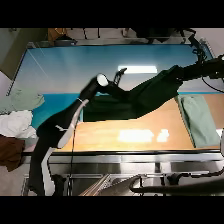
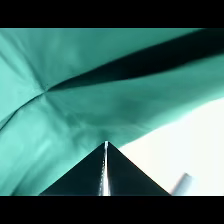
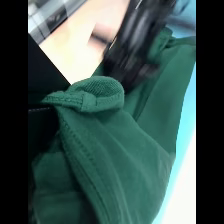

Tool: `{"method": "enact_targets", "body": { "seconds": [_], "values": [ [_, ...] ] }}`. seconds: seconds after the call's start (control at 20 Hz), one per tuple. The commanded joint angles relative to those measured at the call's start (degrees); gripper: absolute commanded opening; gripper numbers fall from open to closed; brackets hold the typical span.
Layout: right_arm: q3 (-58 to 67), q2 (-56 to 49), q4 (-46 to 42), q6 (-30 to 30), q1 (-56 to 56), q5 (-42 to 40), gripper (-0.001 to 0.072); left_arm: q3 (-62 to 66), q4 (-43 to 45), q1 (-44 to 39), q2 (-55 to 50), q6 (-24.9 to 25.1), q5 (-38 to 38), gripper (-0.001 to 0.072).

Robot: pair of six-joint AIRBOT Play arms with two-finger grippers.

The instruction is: Fold the shirts.

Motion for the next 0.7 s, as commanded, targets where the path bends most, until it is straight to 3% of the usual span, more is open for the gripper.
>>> {"method": "enact_targets", "body": {
  "seconds": [0.0, 0.2, 0.4, 0.45, 0.5, 0.55, 0.65],
  "values": [
    [0.2, -0.6, -0.2, 1.9, 4.1, -2.5, 0.0017, 2.9, -6.0, 9.8, 11.0, 0.6, -11.4, 0.0012],
    [0.2, -3.7, -0.1, 4.0, 19.2, -15.1, 0.0018, -5.1, -16.2, 23.6, 28.9, 4.1, -9.3, 0.0012],
    [0.2, -11.4, 1.3, 4.9, 40.1, -39.8, 0.0021, -8.4, -16.2, 31.7, 38.2, 6.1, -11.1, 0.0012],
    [0.2, -14.8, 1.3, 3.7, 45.6, -48.9, 0.0123, -9.9, -16.2, 32.6, 39.8, 7.3, -11.0, 0.0013],
    [0.2, -18.2, 1.3, 2.0, 50.4, -57.6, 0.0346, -12.1, -16.2, 33.2, 41.2, 8.6, -11.0, 0.0013],
    [0.2, -21.4, 1.3, -0.4, 54.6, -64.5, 0.0480, -14.4, -16.2, 33.4, 42.4, 9.4, -11.0, 0.0013],
    [0.2, -23.7, 1.0, -3.6, 57.9, -66.7, 0.0479, -18.3, -16.3, 33.4, 43.3, 10.3, -11.0, 0.0013]
  ]
}}
